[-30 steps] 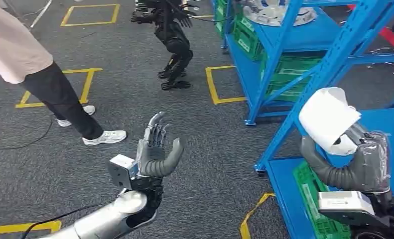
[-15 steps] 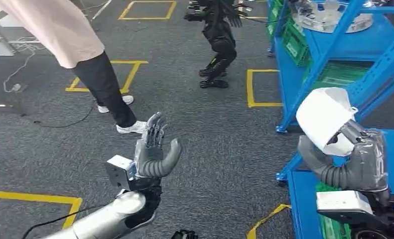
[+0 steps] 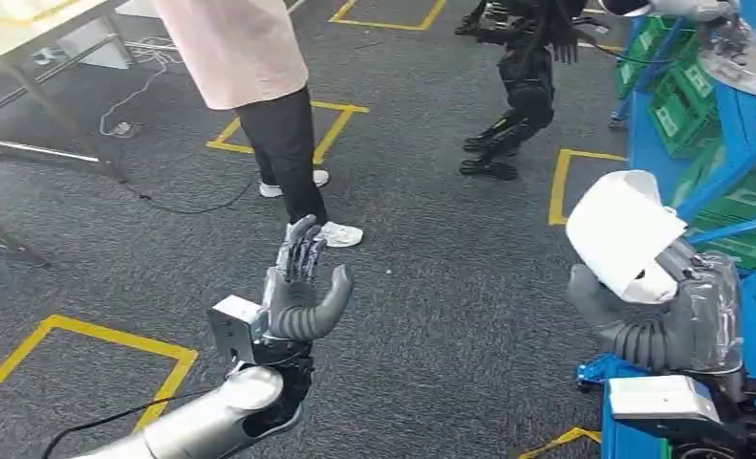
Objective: Take the parts from the cabinet and place them on the table.
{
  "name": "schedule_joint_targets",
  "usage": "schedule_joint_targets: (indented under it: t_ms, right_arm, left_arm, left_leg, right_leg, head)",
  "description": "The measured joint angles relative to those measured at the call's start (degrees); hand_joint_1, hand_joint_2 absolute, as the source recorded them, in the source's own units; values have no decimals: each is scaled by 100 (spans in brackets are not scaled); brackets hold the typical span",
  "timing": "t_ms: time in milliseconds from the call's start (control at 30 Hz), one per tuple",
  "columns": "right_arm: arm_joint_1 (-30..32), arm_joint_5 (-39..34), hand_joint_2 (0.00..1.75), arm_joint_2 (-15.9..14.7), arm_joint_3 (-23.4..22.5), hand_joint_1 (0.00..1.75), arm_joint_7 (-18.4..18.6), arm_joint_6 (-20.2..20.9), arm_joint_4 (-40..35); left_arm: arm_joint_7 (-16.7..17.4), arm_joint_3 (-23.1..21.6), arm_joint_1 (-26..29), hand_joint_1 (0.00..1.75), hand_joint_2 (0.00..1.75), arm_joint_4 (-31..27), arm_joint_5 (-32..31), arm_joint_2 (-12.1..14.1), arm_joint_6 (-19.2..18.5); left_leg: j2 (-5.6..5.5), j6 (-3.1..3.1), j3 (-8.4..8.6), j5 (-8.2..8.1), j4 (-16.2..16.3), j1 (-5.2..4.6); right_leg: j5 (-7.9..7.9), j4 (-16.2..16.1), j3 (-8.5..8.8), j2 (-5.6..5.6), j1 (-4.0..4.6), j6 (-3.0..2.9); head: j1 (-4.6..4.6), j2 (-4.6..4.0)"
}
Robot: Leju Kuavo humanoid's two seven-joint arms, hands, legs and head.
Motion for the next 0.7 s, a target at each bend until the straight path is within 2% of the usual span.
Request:
schedule_joint_targets:
  t_ms: [33, 67, 100, 133, 167, 200, 267, 300, 333, 367, 400, 433, 467, 500, 533, 567, 600, 633, 667, 700]
  right_arm:
    - [3, -4, 175, 0, 0, 175, -4, 0, 0]
    - [0, -9, 175, 0, 0, 175, -9, 4, 0]
    - [-3, -22, 175, 0, 0, 175, -11, 4, 0]
    - [-3, -26, 175, 0, 0, 175, -15, 4, 0]
    - [1, -31, 175, 0, 0, 175, -20, 7, 4]
    - [-13, -42, 175, 0, 2, 175, -24, 13, 4]
    - [-25, -44, 175, 2, 9, 175, -37, 31, 4]
    - [-35, -46, 175, 4, 9, 175, -39, 31, 4]
    - [-45, -46, 175, 4, 7, 175, -37, 35, 7]
    - [-51, -53, 175, 4, 7, 175, -39, 31, 5]
    - [-61, -53, 175, 7, 9, 175, -48, 31, 2]
    - [-55, -53, 175, 7, 15, 175, -46, 39, 4]
    - [-53, -53, 175, 7, 15, 175, -44, 39, 7]
    - [-53, -53, 175, 7, 20, 175, -44, 39, 7]
    - [-54, -53, 175, 7, 33, 175, -44, 39, 7]
    - [-54, -53, 175, 7, 35, 175, -44, 39, 7]
    - [-56, -53, 175, 7, 35, 175, -44, 39, 7]
    - [-60, -53, 175, 7, 35, 175, -44, 39, 7]
    - [-59, -53, 175, 7, 35, 175, -44, 39, 7]
    - [-77, -53, 175, 7, 37, 175, -44, 42, 7]
  left_arm:
    - [0, 0, 9, 0, 175, 0, 0, 0, 0]
    - [0, 0, 15, 0, 175, 0, 0, 0, 9]
    - [0, 0, 18, 0, 175, 0, 0, -2, 24]
    - [-2, 0, 19, 0, 175, 0, 0, -2, 33]
    - [-4, 0, 15, 0, 175, 0, 2, 0, 37]
    - [-6, 0, 20, 0, 175, 0, 0, -2, 41]
    - [-7, 0, 52, 0, 175, -2, -2, 4, 70]
    - [-7, 0, 59, 0, 175, -2, -2, 18, 87]
    - [-11, 0, 64, 0, 175, -2, -4, 24, 92]
    - [-9, -2, 49, 0, 175, -2, -2, 31, 94]
    - [-9, 0, 44, 0, 175, -2, -4, 33, 94]
    - [-9, 0, 53, 0, 175, -2, -2, 33, 94]
    - [-9, 0, 62, 0, 175, -2, -2, 33, 94]
    - [-9, 0, 71, 0, 175, -2, -2, 33, 94]
    - [-9, 0, 74, 0, 175, -2, -2, 37, 94]
    - [-9, 0, 75, 0, 175, -2, -2, 48, 94]
    - [-9, 0, 74, 0, 175, -2, -2, 52, 94]
    - [-9, 0, 72, 0, 175, -2, -2, 52, 94]
    - [-9, 0, 55, 0, 175, -2, -4, 50, 94]
    - [-9, 0, 56, 0, 175, -4, -4, 46, 94]
  left_leg:
    - [-91, -2, 15, -5, 5, 1]
    - [-188, -8, 33, -15, 12, 3]
    - [-276, -26, 55, -31, 25, 9]
    - [-354, -40, 44, -47, 36, 22]
    - [-433, -71, 6, -53, 75, -6]
    - [-481, -97, -43, -39, 88, 24]
    - [-639, -190, -70, 10, 37, 69]
    - [-659, -214, -88, -2, 54, 31]
    - [-255, -231, -122, -92, 167, 9]
    - [17, -261, -272, -274, 461, 6]
    - [148, -291, -524, -505, 950, 14]
    - [191, -311, -784, -692, 1438, 30]
    - [212, -332, -1020, -816, 1851, 50]
    - [227, -355, -1115, -789, 1982, 70]
    - [241, -367, -1031, -628, 1790, 84]
    - [269, -369, -798, -383, 1348, 95]
    - [358, -366, -496, -140, 786, 100]
    - [581, -359, -200, 35, 277, 96]
    - [795, -336, -82, 8, 39, 40]
    - [651, -258, -98, 25, 60, 50]
  right_leg:
    - [220, -225, 56, 12, -2, -11]
    - [520, -657, 211, 37, -6, -31]
    - [850, -1217, 427, 153, -13, -55]
    - [1024, -1672, 570, 500, -26, -78]
    - [968, -1797, 659, 629, -72, -91]
    - [903, -1872, 743, 570, -49, -80]
    - [911, -1866, 743, 457, -11, -119]
    - [941, -1944, 789, 361, -74, -165]
    - [961, -1989, 832, 273, -59, -196]
    - [962, -2006, 841, 196, -47, -237]
    - [957, -2006, 843, 111, -31, -244]
    - [949, -2005, 846, 19, -24, -252]
    - [936, -2005, 843, -77, -21, -257]
    - [929, -2005, 846, -167, -19, -255]
    - [913, -2005, 858, -250, -21, -245]
    - [897, -2005, 877, -330, -25, -232]
    - [875, -2004, 901, -397, -31, -210]
    - [851, -2002, 934, -456, -22, -175]
    - [809, -1983, 940, -498, 40, -126]
    - [799, -1990, 953, -544, 40, -104]
  head:
    - [13, 0]
    - [11, 0]
    - [15, 0]
    - [24, 0]
    - [20, 0]
    - [20, 0]
    - [7, 0]
    - [-11, 0]
    - [-20, 0]
    - [-96, 0]
    - [-96, 0]
    - [-101, 0]
    - [-103, 0]
    - [-109, 0]
    - [-111, 0]
    - [-120, 0]
    - [-131, 0]
    - [-140, 0]
    - [-188, 0]
    - [-140, 0]
